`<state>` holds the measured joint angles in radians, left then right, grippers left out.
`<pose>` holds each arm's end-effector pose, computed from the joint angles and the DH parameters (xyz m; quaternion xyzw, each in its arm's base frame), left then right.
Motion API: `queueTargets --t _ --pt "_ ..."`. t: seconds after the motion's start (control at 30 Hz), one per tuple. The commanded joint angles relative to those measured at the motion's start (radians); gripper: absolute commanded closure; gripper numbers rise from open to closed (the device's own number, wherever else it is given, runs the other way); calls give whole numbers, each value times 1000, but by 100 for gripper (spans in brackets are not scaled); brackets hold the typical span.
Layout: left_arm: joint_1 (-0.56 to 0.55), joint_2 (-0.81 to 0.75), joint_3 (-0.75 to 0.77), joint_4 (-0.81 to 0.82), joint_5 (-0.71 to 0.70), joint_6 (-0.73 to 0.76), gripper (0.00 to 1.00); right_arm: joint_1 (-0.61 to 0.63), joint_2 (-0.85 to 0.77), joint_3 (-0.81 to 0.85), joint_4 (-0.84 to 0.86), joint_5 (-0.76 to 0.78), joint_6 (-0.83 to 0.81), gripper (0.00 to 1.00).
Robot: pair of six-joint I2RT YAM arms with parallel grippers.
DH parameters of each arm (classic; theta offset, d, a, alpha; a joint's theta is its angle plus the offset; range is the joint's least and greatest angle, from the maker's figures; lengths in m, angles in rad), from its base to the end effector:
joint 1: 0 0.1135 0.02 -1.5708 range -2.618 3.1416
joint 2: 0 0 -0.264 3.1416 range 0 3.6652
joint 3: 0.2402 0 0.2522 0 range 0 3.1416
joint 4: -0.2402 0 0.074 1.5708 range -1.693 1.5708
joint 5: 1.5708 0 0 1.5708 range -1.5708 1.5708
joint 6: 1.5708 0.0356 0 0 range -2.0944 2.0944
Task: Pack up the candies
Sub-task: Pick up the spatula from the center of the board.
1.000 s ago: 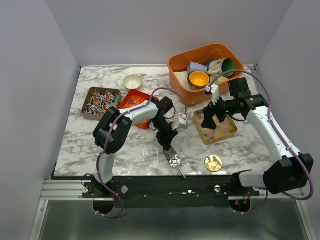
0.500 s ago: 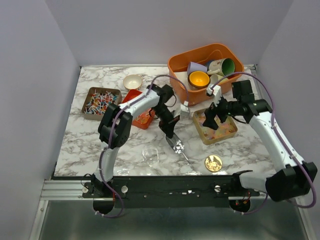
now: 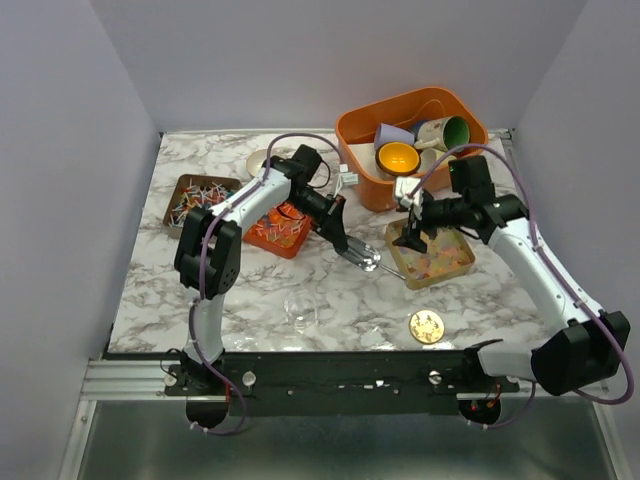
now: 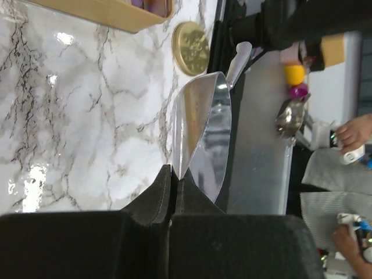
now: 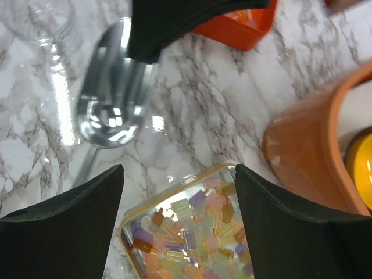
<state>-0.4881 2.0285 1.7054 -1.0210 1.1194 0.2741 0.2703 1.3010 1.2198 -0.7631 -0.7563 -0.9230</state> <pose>0.3454 -0.2197 0.2422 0.3689 0.7592 -0.5347 0.0390 0.2489 0.0943 0.3332 -0.5966 0.6449 0.2210 0.4234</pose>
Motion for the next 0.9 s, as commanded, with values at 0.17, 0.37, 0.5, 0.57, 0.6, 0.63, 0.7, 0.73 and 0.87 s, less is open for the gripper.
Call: queueTargets --t 0.17,0.37,0.5,0.57,0.6,0.63,0.7,0.73,0.87 --pt "25 -54 -33 237 71 -360 100 135 -88 -125 -10 -2 -217 16" --pt "36 -50 -20 234 88 -366 100 175 -40 -131 18 67 -201 26" --pt "54 -48 -27 252 114 -384 100 187 -17 -123 57 107 -172 39" --pt "57 -50 -36 265 120 -391 100 191 -22 -131 96 139 -159 41" --pt "59 -51 -42 269 126 -398 100 191 -25 -137 106 149 -152 41" --pt "62 -51 -47 274 128 -400 100 193 -29 -141 114 158 -148 40" --pt "62 -51 -47 282 131 -406 100 193 -35 -155 131 189 -139 40" --pt "62 -50 -49 283 131 -408 100 193 -40 -157 133 198 -131 40" --pt "62 -45 -53 295 135 -417 100 193 -71 -189 182 235 -96 36"
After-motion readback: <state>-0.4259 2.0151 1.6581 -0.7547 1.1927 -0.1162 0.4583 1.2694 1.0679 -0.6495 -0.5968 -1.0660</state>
